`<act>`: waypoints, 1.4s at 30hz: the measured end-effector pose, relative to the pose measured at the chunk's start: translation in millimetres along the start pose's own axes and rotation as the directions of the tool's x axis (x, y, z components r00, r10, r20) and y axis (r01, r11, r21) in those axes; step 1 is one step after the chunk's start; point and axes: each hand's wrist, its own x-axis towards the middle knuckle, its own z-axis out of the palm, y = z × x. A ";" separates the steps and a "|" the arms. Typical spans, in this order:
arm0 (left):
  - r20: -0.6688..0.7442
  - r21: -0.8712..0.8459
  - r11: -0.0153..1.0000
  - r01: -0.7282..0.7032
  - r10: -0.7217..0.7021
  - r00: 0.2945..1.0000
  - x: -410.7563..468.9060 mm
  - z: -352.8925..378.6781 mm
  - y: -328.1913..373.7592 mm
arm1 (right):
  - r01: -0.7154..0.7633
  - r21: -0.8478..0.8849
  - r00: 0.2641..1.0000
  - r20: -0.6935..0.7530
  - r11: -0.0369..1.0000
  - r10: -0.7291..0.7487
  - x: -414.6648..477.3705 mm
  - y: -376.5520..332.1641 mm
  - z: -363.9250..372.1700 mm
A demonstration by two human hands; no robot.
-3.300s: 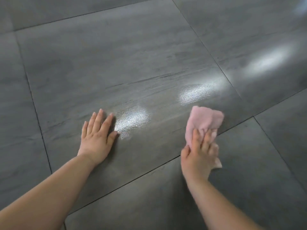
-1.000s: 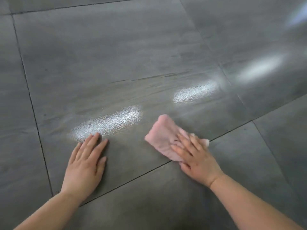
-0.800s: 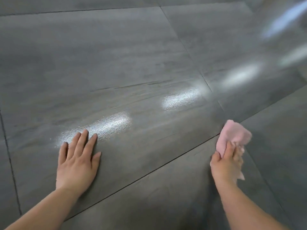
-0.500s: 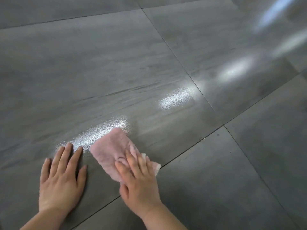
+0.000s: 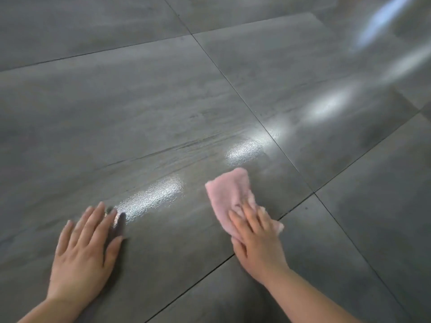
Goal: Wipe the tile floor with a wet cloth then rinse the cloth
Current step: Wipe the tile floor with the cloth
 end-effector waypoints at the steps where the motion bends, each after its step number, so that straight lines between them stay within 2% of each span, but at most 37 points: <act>1: -0.019 -0.007 1.000 0.011 -0.011 1.000 15.5 -1.6 1.1 | 0.137 0.002 0.990 0.018 0.991 -0.137 8.0 1.2 -2.4; 2: -0.036 -0.023 0.999 0.039 -0.039 0.999 32.6 -2.2 3.2 | 0.212 0.008 0.976 0.039 0.977 -0.213 16.6 6.1 -8.5; 4: -0.022 -0.071 0.992 0.100 -0.101 0.995 64.6 3.4 8.8 | 0.210 -0.009 0.977 0.042 0.978 -0.210 25.5 30.1 -9.1; 5: -0.017 -0.090 0.987 0.130 -0.132 0.991 77.4 7.1 11.9 | 0.143 0.012 0.989 0.035 0.990 -0.143 29.6 44.2 -9.9; 7: -0.041 -0.042 0.984 0.173 -0.174 0.984 94.7 14.7 14.1 | -0.133 0.050 0.991 0.007 0.990 0.132 41.6 78.0 -12.4; 8: -0.063 -0.007 0.982 0.188 -0.188 0.980 100.0 19.1 14.3 | -0.297 0.080 0.953 -0.037 0.951 0.301 50.5 94.2 -15.4; 10: -0.082 0.029 0.977 0.210 -0.207 0.975 104.5 23.1 13.5 | -0.589 0.160 0.795 -0.057 0.792 0.604 79.1 118.0 -23.0; 12: -0.080 0.037 0.977 0.211 -0.208 0.975 103.2 22.9 12.4 | -0.783 0.207 0.597 -0.015 0.587 0.802 122.7 122.0 -28.9; 13: -0.080 0.033 0.978 0.206 -0.203 0.976 103.5 22.7 12.4 | -0.826 0.203 0.542 0.024 0.526 0.840 147.0 115.7 -30.4; 14: -0.072 0.034 0.979 0.202 -0.199 0.977 104.3 22.1 13.2 | -0.823 0.181 0.554 0.046 0.538 0.831 170.0 104.2 -31.4; 15: -0.059 0.037 0.978 0.204 -0.202 0.978 105.1 21.2 13.6 | -0.781 0.160 0.618 0.056 0.604 0.784 191.1 87.6 -30.6; 16: -0.047 0.038 0.977 0.210 -0.208 0.977 105.6 20.5 13.9 | -0.698 0.149 0.713 0.060 0.700 0.699 208.6 67.7 -28.4; 18: -0.017 0.042 0.975 0.219 -0.219 0.976 106.8 19.4 14.5 | -0.427 0.178 0.904 0.097 0.886 0.416 232.3 22.7 -23.4; 19: 0.005 0.040 0.973 0.225 -0.226 0.974 107.2 18.2 15.1 | -0.251 0.207 0.966 0.110 0.945 0.233 237.4 0.4 -18.1; 20: 0.021 0.036 0.971 0.235 -0.236 0.972 107.1 16.8 15.4 | -0.072 0.245 0.993 0.108 0.967 0.047 238.3 -20.3 -13.5; 21: 0.030 0.031 0.970 0.242 -0.243 0.970 107.2 15.9 15.5 | 0.084 0.256 0.989 0.095 0.963 -0.111 236.4 -33.9 -10.4; 22: 0.034 0.028 0.970 0.243 -0.243 0.969 107.5 16.0 15.8 | 0.189 0.245 0.976 0.062 0.951 -0.210 234.2 -37.4 -9.4; 24: 0.028 0.027 0.970 0.243 -0.243 0.970 108.0 16.6 15.6 | 0.218 0.212 0.975 0.006 0.953 -0.224 230.4 -17.9 -9.0; 26: 0.020 0.023 0.970 0.241 -0.242 0.970 109.0 15.8 14.1 | 0.097 0.175 0.995 -0.026 0.980 -0.094 219.0 23.5 -9.6; 28: 0.011 0.027 0.973 0.228 -0.229 0.973 108.2 14.5 15.0 | -0.165 0.158 0.986 -0.009 0.973 0.169 195.5 72.3 -17.8; 29: 0.004 0.030 0.975 0.219 -0.219 0.976 108.0 14.2 15.5 | -0.324 0.148 0.946 0.026 0.935 0.324 178.7 93.9 -23.3; 32: -0.022 0.027 0.981 0.192 -0.192 0.981 109.3 14.2 14.3 | -0.701 0.188 0.710 0.091 0.688 0.699 117.5 128.2 -42.8; 34: -0.029 0.027 0.983 0.183 -0.182 0.983 114.3 12.8 12.7 | -0.826 0.207 0.549 0.086 0.524 0.831 87.0 117.4 -44.6; 35: -0.036 0.022 0.983 0.183 -0.182 0.983 117.7 12.0 11.3 | -0.846 0.217 0.512 0.080 0.486 0.855 80.3 104.3 -41.2; 36: -0.037 0.018 0.983 0.182 -0.181 0.983 121.0 11.9 9.7 | -0.831 0.234 0.533 0.076 0.504 0.843 77.6 89.0 -34.9; 37: -0.025 0.019 0.982 0.187 -0.186 0.982 121.9 11.2 9.0 | -0.758 0.226 0.635 0.043 0.611 0.771 75.7 71.1 -28.4; 38: -0.002 0.025 0.980 0.198 -0.198 0.980 121.5 10.1 9.5 | -0.617 0.210 0.776 0.005 0.758 0.631 72.7 51.1 -21.2; 39: 0.021 0.027 0.978 0.205 -0.205 0.978 121.8 9.2 10.3 | -0.445 0.193 0.886 -0.043 0.874 0.461 70.9 27.1 -15.7; 40: 0.035 0.023 0.977 0.213 -0.213 0.976 122.0 8.2 11.2 | -0.276 0.181 0.955 -0.056 0.944 0.290 68.4 3.6 -8.8; 42: 0.065 -0.004 0.970 0.244 -0.243 0.968 118.3 3.1 16.1 | -0.042 0.212 0.996 -0.065 0.976 0.057 61.9 -39.3 0.4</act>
